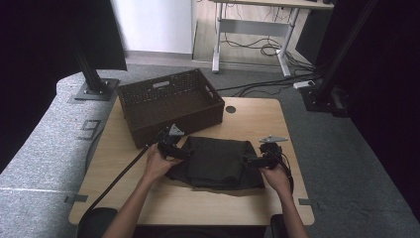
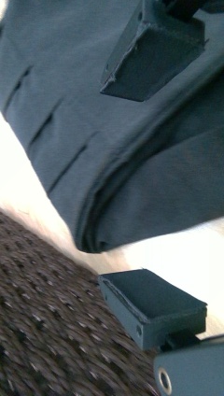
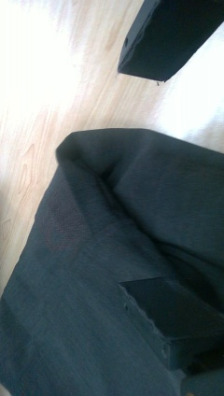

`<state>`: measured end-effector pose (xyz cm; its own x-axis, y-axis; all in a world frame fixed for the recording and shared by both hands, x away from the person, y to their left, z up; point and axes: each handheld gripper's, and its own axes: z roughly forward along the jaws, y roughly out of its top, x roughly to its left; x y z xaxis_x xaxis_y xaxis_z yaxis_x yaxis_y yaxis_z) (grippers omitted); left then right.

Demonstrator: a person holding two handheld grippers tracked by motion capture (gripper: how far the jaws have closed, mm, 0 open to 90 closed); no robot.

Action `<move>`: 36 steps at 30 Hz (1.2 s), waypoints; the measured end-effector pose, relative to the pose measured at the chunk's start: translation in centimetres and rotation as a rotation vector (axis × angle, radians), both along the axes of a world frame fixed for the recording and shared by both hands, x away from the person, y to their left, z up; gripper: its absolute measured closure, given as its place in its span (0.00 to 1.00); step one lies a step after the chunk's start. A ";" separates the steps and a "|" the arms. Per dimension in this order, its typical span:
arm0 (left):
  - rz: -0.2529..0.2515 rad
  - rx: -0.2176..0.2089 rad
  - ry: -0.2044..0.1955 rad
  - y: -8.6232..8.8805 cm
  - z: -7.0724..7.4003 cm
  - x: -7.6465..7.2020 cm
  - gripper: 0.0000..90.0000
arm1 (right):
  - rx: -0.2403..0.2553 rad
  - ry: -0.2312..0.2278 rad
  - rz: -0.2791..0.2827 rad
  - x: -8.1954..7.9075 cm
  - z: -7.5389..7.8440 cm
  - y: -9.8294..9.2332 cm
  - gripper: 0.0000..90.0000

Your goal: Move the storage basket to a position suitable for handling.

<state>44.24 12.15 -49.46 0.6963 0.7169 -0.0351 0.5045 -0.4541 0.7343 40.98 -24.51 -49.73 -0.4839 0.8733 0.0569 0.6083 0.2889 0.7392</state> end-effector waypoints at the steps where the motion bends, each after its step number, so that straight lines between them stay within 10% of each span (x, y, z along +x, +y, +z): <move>1: 0.007 0.004 0.005 -0.5 -0.2 0.7 0.10 | -0.006 0.001 -0.002 0.4 0.0 0.3 0.00; 15: 0.039 0.129 0.025 -1.1 -3.0 2.2 0.04 | -0.085 0.017 -0.006 3.4 -2.1 1.9 0.00; 36: 0.039 0.049 0.083 0.5 -4.4 0.3 0.02 | 0.004 0.061 0.014 2.1 -5.0 1.8 0.00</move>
<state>44.51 12.66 -53.89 0.6642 0.7455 -0.0554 0.5807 -0.4678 0.6663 43.04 -22.70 -54.71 -0.4919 0.8660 0.0896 0.6479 0.2954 0.7021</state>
